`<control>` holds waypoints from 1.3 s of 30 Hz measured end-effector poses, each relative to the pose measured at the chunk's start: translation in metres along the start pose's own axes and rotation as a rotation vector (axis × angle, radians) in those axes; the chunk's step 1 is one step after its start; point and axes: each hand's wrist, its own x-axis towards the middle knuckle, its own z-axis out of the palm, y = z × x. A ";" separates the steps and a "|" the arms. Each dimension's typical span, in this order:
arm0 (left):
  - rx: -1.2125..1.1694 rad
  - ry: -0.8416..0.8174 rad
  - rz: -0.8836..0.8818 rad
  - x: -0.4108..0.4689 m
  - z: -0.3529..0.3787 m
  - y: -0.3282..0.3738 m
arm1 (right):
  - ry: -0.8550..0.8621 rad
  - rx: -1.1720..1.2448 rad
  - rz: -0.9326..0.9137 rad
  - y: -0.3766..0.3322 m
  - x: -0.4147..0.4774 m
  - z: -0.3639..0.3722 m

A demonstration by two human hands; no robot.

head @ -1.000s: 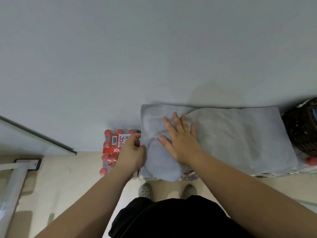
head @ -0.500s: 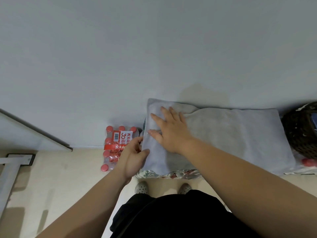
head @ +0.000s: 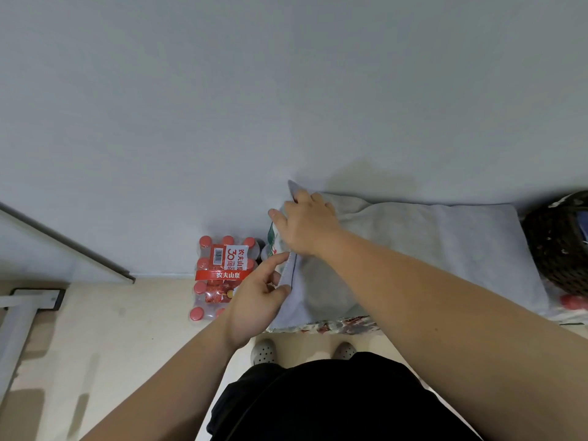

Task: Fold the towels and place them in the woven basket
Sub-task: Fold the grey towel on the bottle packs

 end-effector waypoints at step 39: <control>-0.071 -0.208 0.063 -0.007 0.128 0.080 | 0.231 1.170 -0.055 0.135 -0.066 -0.027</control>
